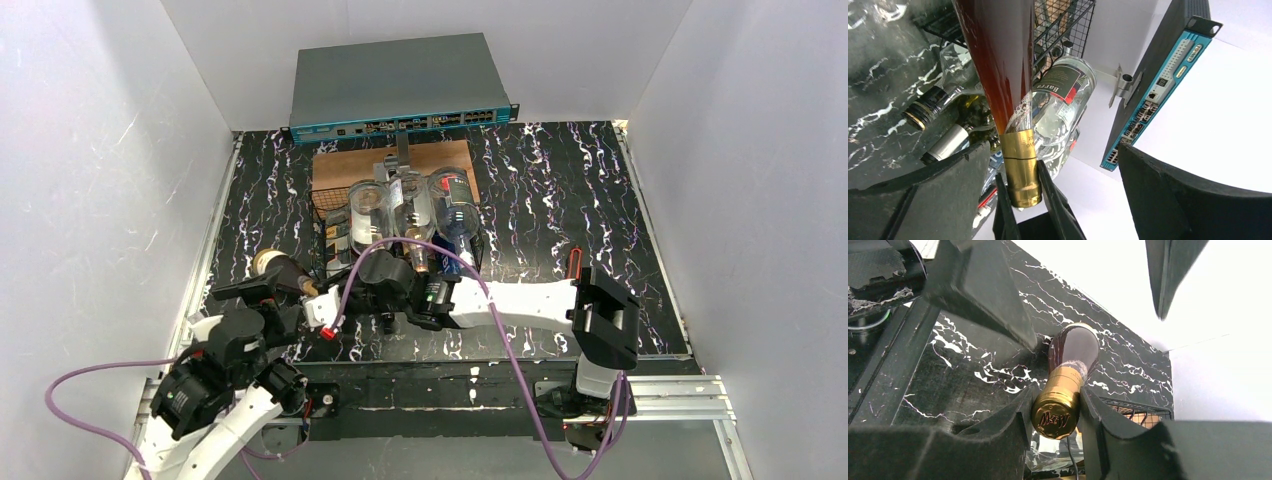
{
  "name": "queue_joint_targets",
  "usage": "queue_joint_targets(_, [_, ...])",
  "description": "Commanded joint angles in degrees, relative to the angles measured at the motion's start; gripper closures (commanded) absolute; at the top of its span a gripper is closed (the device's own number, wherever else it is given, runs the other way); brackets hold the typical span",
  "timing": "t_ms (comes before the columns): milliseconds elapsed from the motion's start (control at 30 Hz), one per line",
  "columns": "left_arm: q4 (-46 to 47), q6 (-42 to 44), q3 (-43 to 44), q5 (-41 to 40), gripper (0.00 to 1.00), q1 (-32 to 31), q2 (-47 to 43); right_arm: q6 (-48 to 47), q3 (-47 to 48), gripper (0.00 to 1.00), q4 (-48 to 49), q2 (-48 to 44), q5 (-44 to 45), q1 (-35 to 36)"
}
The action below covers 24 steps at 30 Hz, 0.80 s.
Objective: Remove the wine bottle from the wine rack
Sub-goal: Adjust the wine bottle at the center of the board.
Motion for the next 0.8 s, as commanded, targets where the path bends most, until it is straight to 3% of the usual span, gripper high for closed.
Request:
queue_joint_targets(0, [-8.62,9.76,6.99,-6.62,0.02,-0.09,-0.67,4.34,4.35,0.99,0.56,-0.09,-2.04,-0.65])
queue_joint_targets(133, [-8.32,46.88,19.11,-12.67,0.02,-0.09,2.74,6.75,6.49,0.99,-0.70,0.74,-2.72,-1.86])
queue_joint_targets(167, [-3.66,64.45,22.47,-11.06,0.02,-0.10,3.55,7.93,7.58,0.99,-1.22,1.30,-3.08,-2.39])
queue_joint_targets(200, [6.33,94.63,24.10,-0.65,0.02,-0.18,2.74,10.29,10.35,0.99,-2.74,2.93,-3.71,-3.36])
queue_joint_targets(233, [10.66,124.77,23.98,10.74,0.02,-0.18,1.26,12.90,14.29,0.99,-5.12,5.10,-4.63,-4.41])
queue_joint_targets(267, [10.59,132.45,23.90,12.76,0.02,-0.18,1.21,13.70,16.35,0.99,-6.18,6.17,-5.12,-4.51])
queue_joint_targets(300, [9.12,147.70,22.69,18.62,0.02,-0.18,1.20,15.45,19.59,0.99,-7.77,7.62,-5.38,-4.73])
queue_joint_targets(333, [7.72,154.71,21.11,20.32,0.02,-0.18,1.11,16.34,21.49,0.99,-8.87,8.86,-5.42,-5.08])
queue_joint_targets(400, [4.42,165.99,17.74,22.89,0.02,-0.90,-1.08,17.58,24.34,0.99,-10.66,10.08,-5.94,-5.79])
queue_joint_targets(467, [0.95,166.25,15.65,21.74,0.02,-5.62,-0.03,18.13,25.44,0.99,-11.61,10.58,-7.00,-6.31])
queue_joint_targets(667, [9.92,166.48,5.53,12.05,0.02,-16.54,-4.86,19.45,25.56,0.99,-12.34,10.35,-10.30,-7.37])
queue_joint_targets(767, [9.61,163.49,3.26,4.49,0.02,-24.84,-7.99,20.47,26.24,0.99,-12.37,10.84,-11.37,-7.80])
